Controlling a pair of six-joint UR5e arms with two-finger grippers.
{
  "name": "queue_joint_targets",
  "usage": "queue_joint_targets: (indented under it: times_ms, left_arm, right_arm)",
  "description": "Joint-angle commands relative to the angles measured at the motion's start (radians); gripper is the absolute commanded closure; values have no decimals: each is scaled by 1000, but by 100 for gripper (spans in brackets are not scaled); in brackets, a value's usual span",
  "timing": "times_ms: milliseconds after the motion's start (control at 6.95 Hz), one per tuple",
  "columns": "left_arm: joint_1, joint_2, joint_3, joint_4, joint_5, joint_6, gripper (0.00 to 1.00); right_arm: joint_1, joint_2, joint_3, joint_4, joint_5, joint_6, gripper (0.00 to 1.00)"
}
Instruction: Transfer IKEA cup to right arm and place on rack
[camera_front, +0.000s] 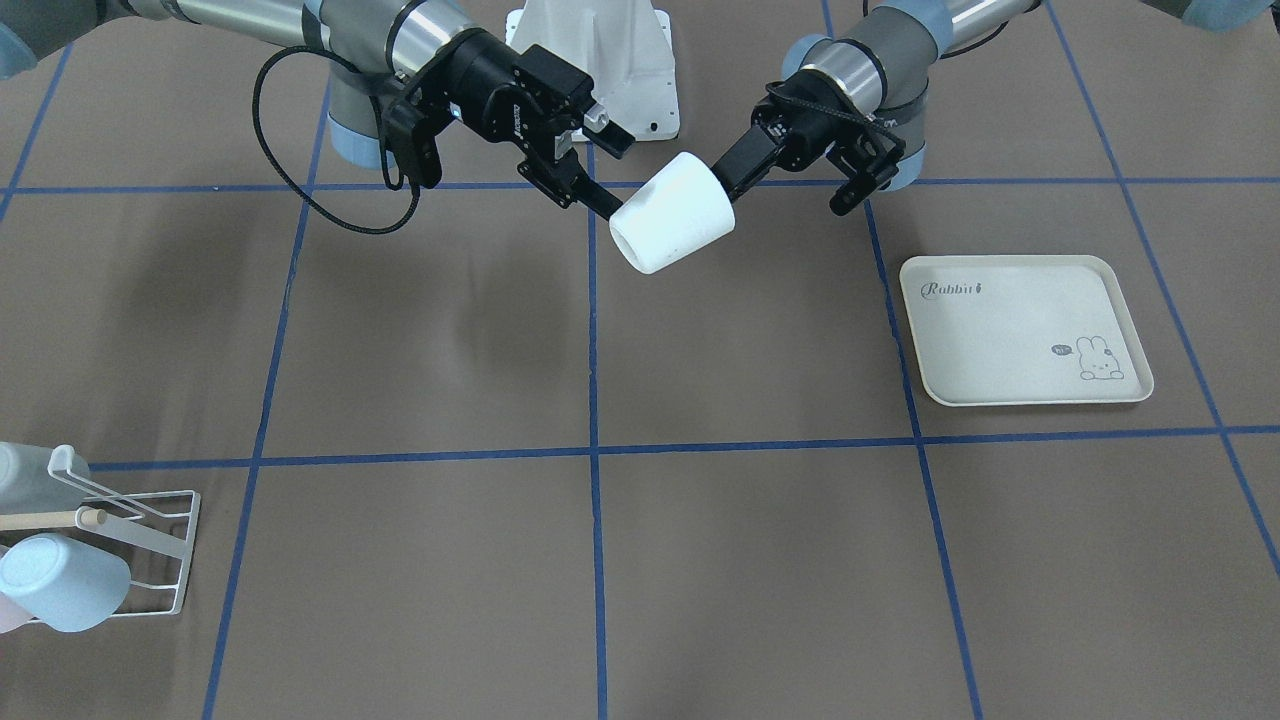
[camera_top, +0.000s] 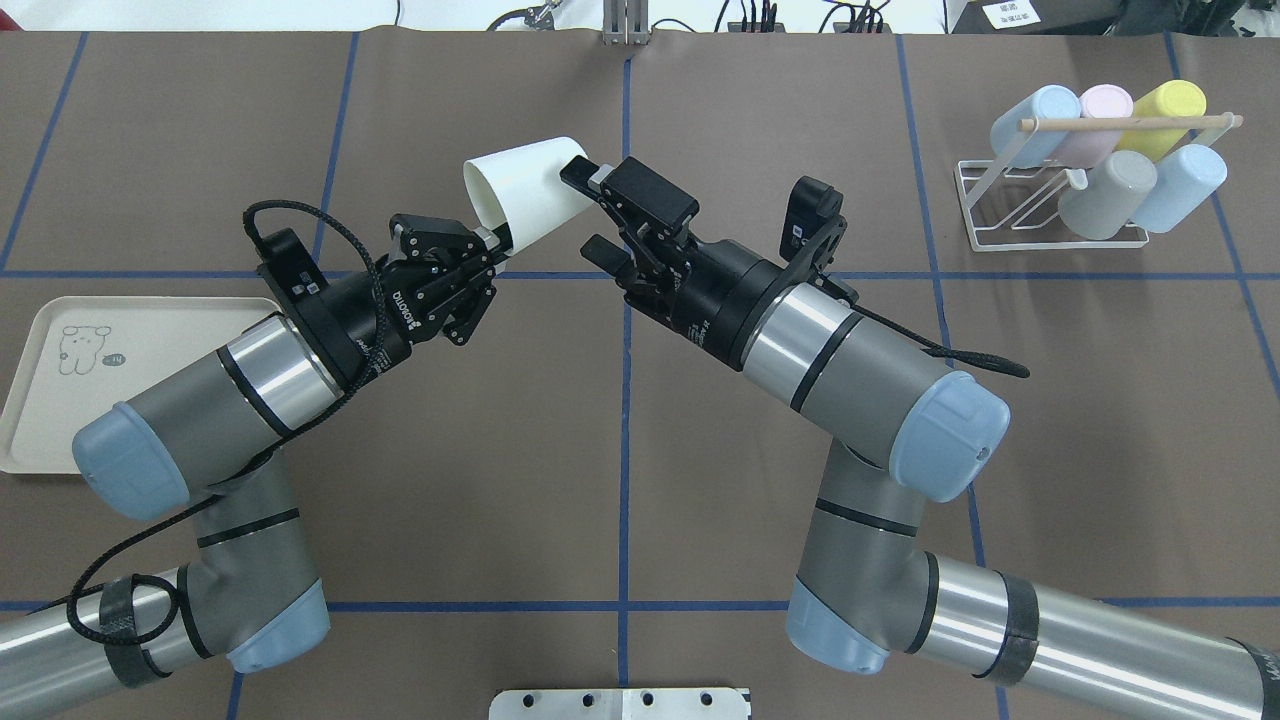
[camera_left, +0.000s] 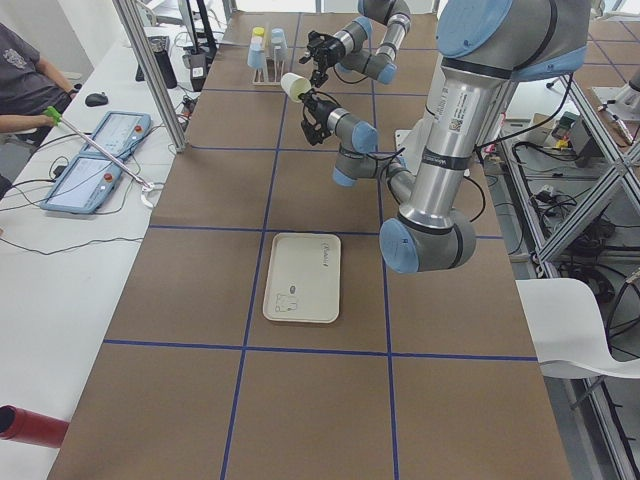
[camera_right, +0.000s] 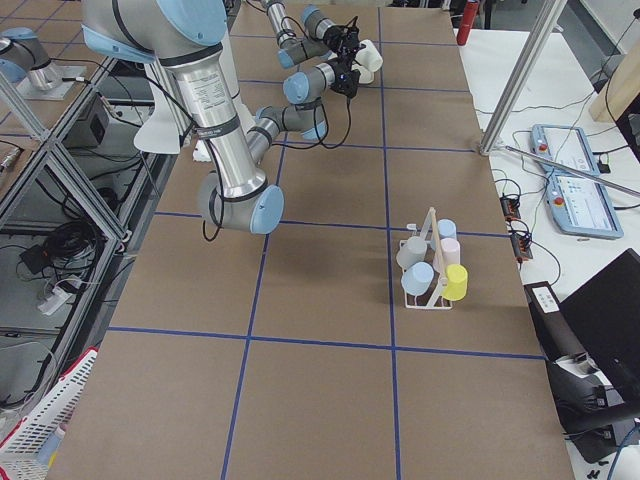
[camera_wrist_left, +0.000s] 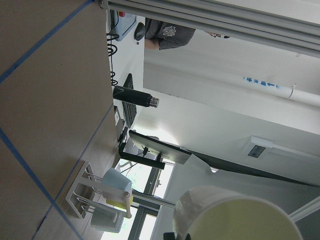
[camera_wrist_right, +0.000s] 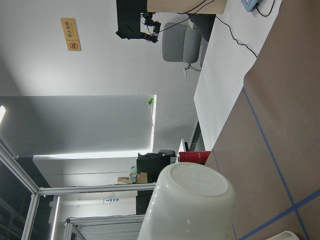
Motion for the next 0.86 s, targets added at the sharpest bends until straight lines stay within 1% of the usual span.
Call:
queue_joint_targets:
  times_ms: [0, 719]
  left_arm:
    - [0, -13, 3, 0, 0, 0, 100]
    - [21, -38, 31, 5, 15, 1, 100]
  right_arm:
    - [6, 3, -24, -3, 0, 2, 1]
    - [11, 5, -34, -1, -6, 5, 1]
